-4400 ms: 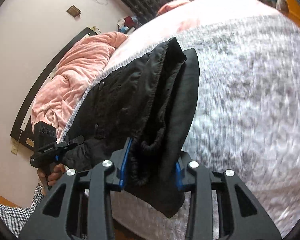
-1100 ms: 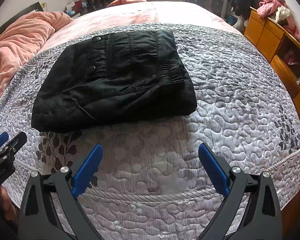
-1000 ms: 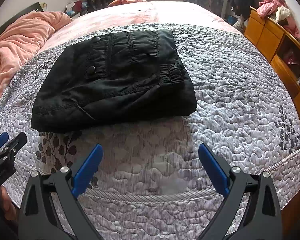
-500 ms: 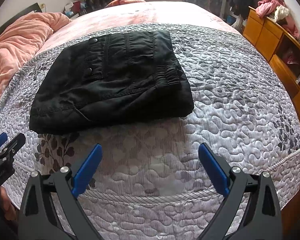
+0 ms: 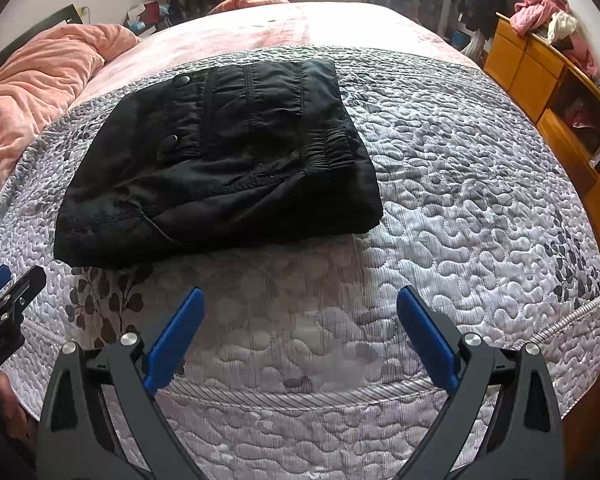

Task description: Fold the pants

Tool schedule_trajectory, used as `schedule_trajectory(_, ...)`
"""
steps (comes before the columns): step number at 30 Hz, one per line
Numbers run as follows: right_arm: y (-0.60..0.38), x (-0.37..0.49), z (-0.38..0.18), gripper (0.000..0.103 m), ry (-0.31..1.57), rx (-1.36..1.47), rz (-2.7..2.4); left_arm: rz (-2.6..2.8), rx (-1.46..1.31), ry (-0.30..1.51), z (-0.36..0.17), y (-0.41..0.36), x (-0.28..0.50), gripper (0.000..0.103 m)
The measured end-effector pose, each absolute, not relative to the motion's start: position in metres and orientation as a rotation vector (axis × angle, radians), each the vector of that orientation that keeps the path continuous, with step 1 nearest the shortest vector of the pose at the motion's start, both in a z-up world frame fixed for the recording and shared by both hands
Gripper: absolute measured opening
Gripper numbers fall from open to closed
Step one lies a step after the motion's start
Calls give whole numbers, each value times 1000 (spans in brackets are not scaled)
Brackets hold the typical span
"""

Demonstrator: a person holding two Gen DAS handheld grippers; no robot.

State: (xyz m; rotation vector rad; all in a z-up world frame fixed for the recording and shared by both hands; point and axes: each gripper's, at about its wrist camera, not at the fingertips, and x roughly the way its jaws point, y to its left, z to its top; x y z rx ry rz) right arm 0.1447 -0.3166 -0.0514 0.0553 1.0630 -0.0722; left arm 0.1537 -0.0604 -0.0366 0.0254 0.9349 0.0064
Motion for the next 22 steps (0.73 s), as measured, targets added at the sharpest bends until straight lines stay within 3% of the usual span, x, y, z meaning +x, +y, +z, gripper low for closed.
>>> schedule_trajectory(22,-320,143,-56,96,1074,64,-72,-7,-12,954,-38,-59,151,97)
